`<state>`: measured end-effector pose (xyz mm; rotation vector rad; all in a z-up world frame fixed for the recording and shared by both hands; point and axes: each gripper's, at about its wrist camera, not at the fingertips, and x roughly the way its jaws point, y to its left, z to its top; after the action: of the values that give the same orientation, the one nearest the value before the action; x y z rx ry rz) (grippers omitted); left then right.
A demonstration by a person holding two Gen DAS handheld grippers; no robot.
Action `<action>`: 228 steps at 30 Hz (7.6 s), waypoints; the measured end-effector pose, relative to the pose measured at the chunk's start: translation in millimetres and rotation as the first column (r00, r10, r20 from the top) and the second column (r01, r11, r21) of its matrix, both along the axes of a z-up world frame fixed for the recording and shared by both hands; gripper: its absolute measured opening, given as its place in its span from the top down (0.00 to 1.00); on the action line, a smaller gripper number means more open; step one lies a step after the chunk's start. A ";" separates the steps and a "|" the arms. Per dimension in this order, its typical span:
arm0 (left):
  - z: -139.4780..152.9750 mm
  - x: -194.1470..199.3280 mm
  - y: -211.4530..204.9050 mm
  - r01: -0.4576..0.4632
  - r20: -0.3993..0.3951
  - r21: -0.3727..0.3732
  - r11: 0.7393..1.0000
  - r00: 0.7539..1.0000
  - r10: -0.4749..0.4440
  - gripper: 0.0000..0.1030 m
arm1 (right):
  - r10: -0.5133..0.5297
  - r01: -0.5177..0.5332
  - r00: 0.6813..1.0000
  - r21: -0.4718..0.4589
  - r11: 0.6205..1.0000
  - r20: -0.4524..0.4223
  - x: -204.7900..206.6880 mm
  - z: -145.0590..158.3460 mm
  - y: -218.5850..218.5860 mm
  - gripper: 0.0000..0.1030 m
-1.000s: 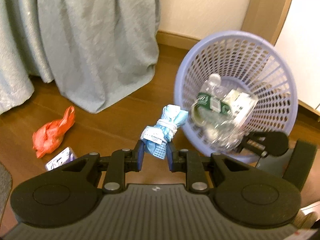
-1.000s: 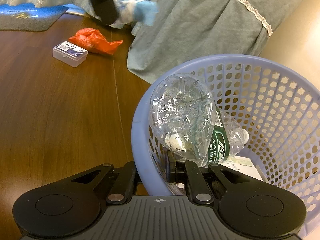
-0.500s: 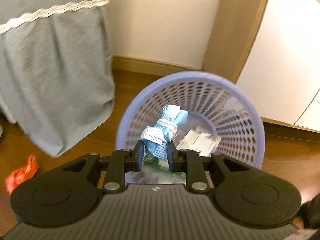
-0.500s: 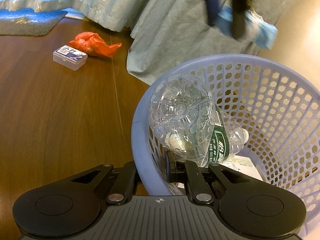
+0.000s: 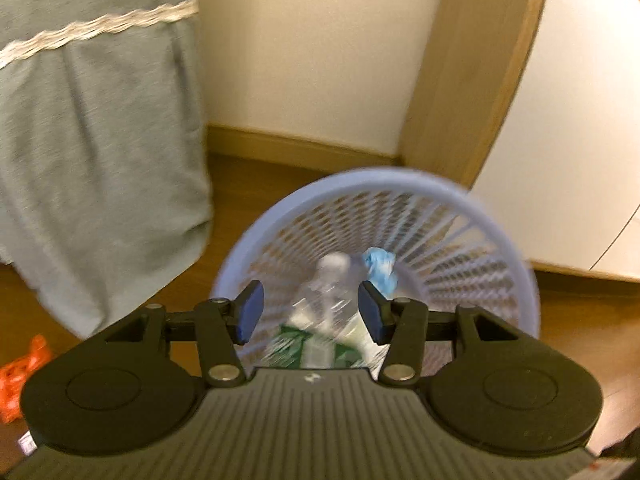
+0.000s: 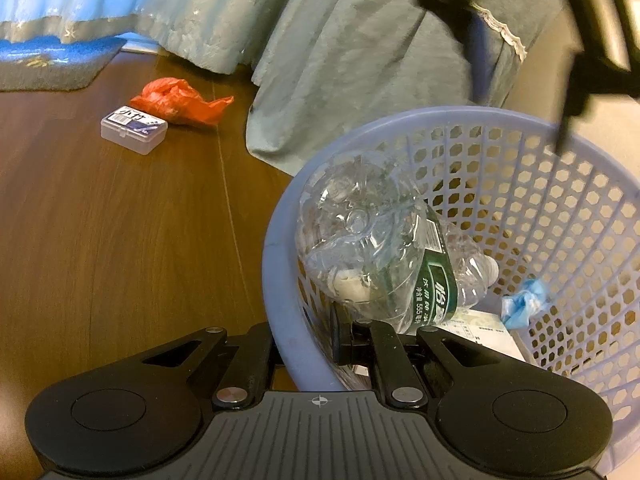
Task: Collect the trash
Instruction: 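Carry the tissue bundle into the wastebasket and open the left tool, then lower the left tool onto the clear toothpick box and grasp it, then carry the toothpick box into the wastebasket and open the left tool, then lower the open left tool onto the red plastic bag and grasp it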
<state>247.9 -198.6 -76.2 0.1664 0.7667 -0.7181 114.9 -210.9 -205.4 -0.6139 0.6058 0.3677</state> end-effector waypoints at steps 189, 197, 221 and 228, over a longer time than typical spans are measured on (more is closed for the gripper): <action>-5.1 -17.5 61.8 -0.001 0.014 0.047 0.999 1.000 0.000 0.30 | -0.048 0.046 0.998 0.049 0.998 0.040 11.5 0.6 4.5 0.94; -24.3 -6.1 114.5 -0.152 0.014 0.090 0.984 0.988 0.151 0.30 | -0.047 0.045 0.998 0.034 0.998 0.041 16.1 -1.3 6.8 0.94; -108.8 21.3 244.8 -0.365 0.032 0.192 0.911 0.930 0.366 0.30 | -0.004 0.006 0.999 -0.043 0.999 0.046 20.9 -9.7 14.8 0.94; -128.2 64.6 268.4 -0.359 0.068 0.262 0.896 0.933 0.354 0.30 | 0.009 -0.006 0.999 -0.058 0.998 0.042 23.0 -9.3 15.4 0.94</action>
<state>312.5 69.8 -204.4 0.2721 0.8480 -0.2590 137.9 -195.5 -214.7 -0.6782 0.5752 0.3444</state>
